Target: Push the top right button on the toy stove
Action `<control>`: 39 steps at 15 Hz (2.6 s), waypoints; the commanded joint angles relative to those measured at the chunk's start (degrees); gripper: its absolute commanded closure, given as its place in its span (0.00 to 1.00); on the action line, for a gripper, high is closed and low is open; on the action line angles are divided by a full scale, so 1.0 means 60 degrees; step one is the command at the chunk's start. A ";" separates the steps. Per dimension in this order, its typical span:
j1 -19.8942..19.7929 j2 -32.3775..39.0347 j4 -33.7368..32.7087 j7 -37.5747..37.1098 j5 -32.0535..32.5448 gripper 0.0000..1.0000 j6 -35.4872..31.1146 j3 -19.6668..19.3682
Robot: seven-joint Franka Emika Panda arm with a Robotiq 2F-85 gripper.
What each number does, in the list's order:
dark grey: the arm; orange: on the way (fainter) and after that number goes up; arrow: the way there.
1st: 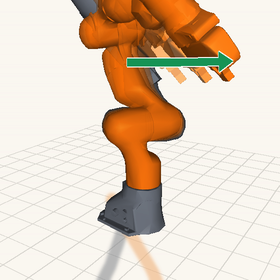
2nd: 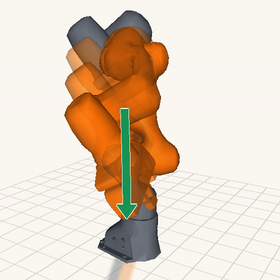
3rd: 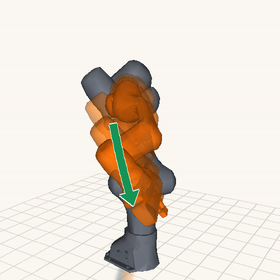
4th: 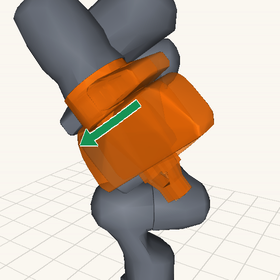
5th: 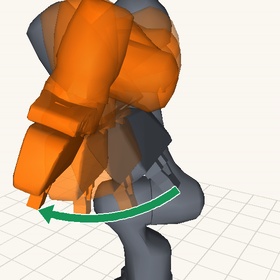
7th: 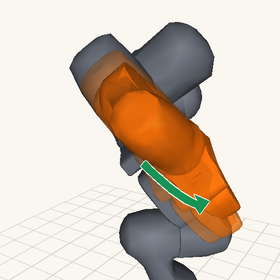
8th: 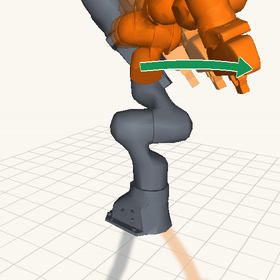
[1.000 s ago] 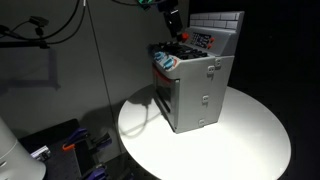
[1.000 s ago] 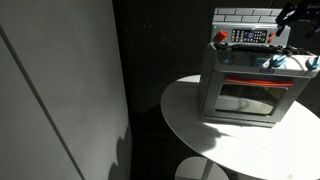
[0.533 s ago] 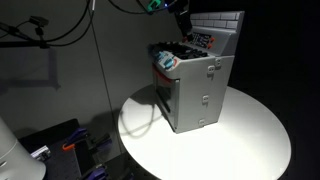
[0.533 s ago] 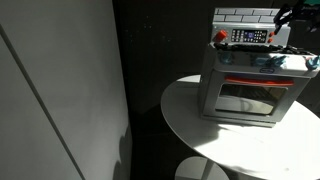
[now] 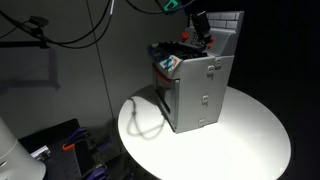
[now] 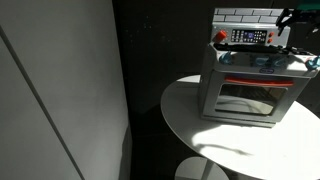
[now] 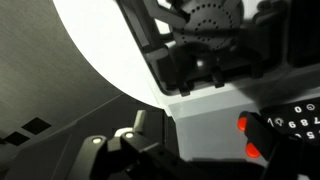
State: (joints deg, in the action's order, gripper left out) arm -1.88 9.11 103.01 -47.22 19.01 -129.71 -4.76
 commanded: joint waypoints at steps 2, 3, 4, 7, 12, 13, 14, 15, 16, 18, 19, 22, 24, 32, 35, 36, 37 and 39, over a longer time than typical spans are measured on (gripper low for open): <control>0.0130 0.0777 -0.1187 -0.0276 0.0142 0.00 0.0482 -0.0297; 0.0146 0.0871 -0.1314 -0.0267 0.0109 0.00 0.0511 -0.0334; 0.0166 0.0960 -0.1435 -0.0256 0.0085 0.00 0.0529 -0.0368; 0.0223 0.1126 -0.1669 -0.0212 0.0032 0.00 0.0557 -0.0424; 0.0291 0.1373 -0.1926 -0.0309 0.0092 0.00 0.0424 -0.0513; 0.0300 0.1422 -0.1948 -0.0340 0.0101 0.00 0.0358 -0.0534; 0.0312 0.1465 -0.1968 -0.0388 0.0142 0.00 0.0296 -0.0563; 0.0325 0.1522 -0.1988 -0.0455 0.0210 0.00 0.0181 -0.0603; 0.0331 0.1571 -0.2023 -0.0477 0.0214 0.00 0.0147 -0.0633; 0.0341 0.1637 -0.2068 -0.0494 0.0206 0.00 0.0105 -0.0675; 0.0352 0.1643 -0.2077 -0.0494 0.0196 0.00 0.0102 -0.0689; 0.0345 0.1389 -0.1883 -0.0232 -0.0034 0.00 0.0262 -0.0627; 0.0292 0.1108 -0.1645 0.0128 -0.0321 0.00 0.0453 -0.0509; 0.0217 -0.0087 -0.0762 0.1796 -0.1444 0.00 0.1315 -0.0188; 0.0181 -0.0674 -0.0242 0.2602 -0.1920 0.00 0.1879 -0.0069; 0.0177 -0.0886 -0.0037 0.2853 -0.2019 0.00 0.2067 -0.0046; 0.0171 -0.1088 0.0149 0.3095 -0.2113 0.00 0.2294 -0.0021; 0.0146 -0.1514 0.0503 0.3606 -0.2329 0.00 0.2811 0.0023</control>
State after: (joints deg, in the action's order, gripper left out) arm -0.18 5.02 101.70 -30.53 7.52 -116.40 -5.43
